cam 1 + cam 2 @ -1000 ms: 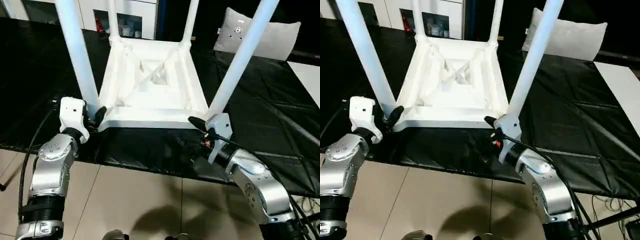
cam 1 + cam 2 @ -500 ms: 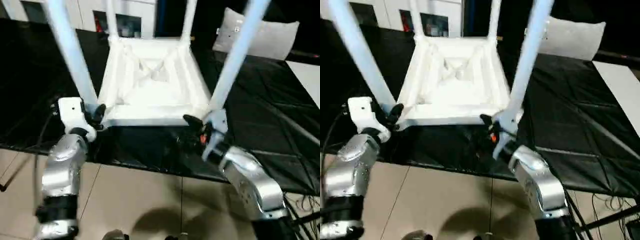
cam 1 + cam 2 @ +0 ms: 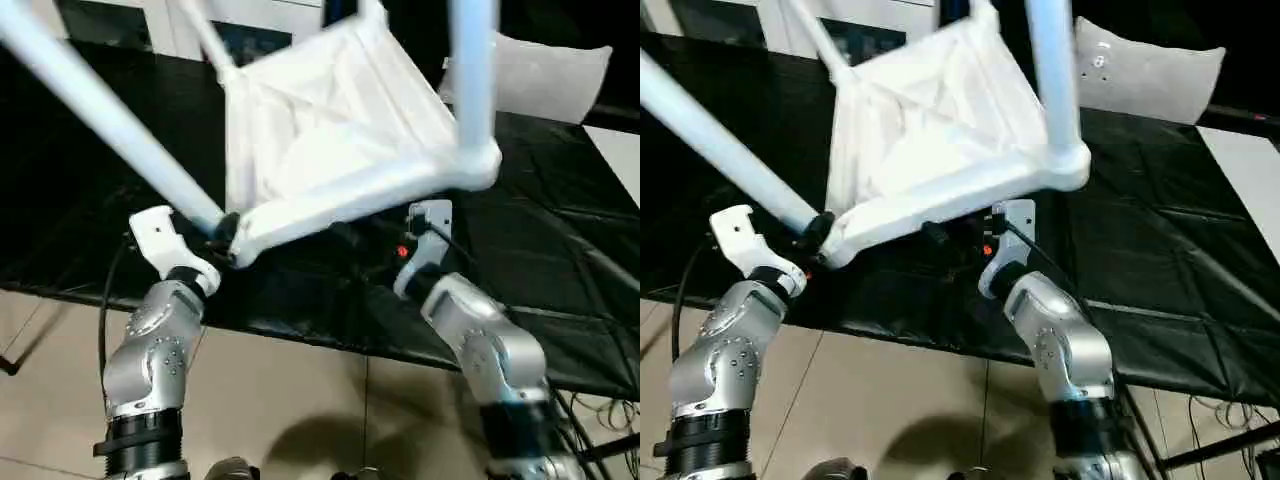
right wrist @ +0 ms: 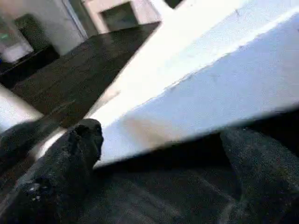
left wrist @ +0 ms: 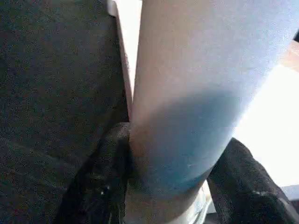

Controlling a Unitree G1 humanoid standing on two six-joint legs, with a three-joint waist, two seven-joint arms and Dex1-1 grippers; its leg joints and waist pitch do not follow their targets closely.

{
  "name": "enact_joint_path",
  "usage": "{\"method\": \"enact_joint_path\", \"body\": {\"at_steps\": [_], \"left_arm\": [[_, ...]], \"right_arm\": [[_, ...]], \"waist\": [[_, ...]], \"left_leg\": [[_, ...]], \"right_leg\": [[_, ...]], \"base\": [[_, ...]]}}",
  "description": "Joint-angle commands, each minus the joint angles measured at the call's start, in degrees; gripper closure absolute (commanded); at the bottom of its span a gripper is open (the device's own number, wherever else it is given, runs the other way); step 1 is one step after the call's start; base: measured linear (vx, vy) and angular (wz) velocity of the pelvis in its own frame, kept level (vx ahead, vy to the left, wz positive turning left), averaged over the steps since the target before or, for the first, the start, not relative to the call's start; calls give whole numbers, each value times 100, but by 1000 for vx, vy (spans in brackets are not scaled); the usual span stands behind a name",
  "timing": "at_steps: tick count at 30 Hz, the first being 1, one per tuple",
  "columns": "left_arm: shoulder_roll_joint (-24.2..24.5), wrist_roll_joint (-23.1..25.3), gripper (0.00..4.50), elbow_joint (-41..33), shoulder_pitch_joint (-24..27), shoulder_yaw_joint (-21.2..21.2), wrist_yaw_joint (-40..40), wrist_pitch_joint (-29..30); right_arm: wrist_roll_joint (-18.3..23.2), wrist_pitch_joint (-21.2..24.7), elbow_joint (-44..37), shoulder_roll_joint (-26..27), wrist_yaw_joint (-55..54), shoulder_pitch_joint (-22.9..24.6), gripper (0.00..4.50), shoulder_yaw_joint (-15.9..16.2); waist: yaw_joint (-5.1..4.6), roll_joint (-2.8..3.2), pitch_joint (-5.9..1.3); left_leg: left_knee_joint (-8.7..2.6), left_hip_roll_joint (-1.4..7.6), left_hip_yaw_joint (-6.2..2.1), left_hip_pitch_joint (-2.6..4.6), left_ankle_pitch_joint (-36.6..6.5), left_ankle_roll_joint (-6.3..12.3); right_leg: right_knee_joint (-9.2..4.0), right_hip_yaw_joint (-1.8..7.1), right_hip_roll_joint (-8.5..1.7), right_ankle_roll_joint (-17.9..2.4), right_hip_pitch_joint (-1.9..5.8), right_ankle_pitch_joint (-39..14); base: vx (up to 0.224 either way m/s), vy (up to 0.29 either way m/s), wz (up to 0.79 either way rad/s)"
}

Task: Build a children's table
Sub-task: Flip table

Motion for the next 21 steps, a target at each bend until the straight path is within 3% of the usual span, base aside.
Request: {"method": "enact_joint_path", "body": {"at_steps": [1, 2, 5, 6, 13, 17, 21], "left_arm": [[-224, -451, 245, 104, 122, -291, -319, 329], [-260, -478, 245, 12, 169, -401, -417, 462], [-281, -494, 245, -43, 199, -485, -476, 546], [-289, -524, 245, -90, 228, -575, -547, 600], [-222, -507, 245, -193, 309, -779, -702, 743], [-108, -338, 245, -212, 339, -908, -775, 765], [-38, -276, 245, -227, 378, -971, -796, 778]], "right_arm": [[262, -159, 192, 92, -31, -129, 0, -210], [504, -255, 622, 329, -108, -433, 0, -493], [584, -318, 969, 454, -213, -651, 0, -656], [809, -395, 1253, 592, -205, -843, 0, -855], [1248, -1004, 1960, 841, 45, -1468, 0, -1342], [1451, -1351, 2409, 952, 86, -1861, 36, -1699], [1489, -1503, 2605, 972, 103, -1945, 74, -1808]], "waist": [[-24, -16, -380], [-23, -15, -388], [-26, -2, -395], [-34, -1, -401], [-59, -2, -414], [-54, -26, -450], [-54, -30, -448]], "left_leg": [[-392, 513, -151, 56, -129, 275], [-403, 530, -165, 50, -83, 292], [-395, 540, -150, 75, -36, 288], [-400, 535, -152, 62, -41, 310], [-389, 521, -140, 41, 0, 341], [-364, 520, -130, 43, 227, 457], [-357, 517, -121, 35, 253, 518]], "right_leg": [[-393, 441, -789, -923, 257, -565], [-371, 433, -793, -923, 266, -429], [-345, 425, -786, -1015, 244, -251], [-336, 425, -798, -1048, 257, -198], [-325, 414, -788, -1036, 279, -147], [-276, 402, -785, -1083, 282, 107], [-279, 401, -784, -1116, 288, 118]], "base": [[0, 0, 0], [0, 0, 0], [0, 0, 0], [0, 0, 0], [0, 0, 0], [0, 0, 0], [0, 0, 0]]}}
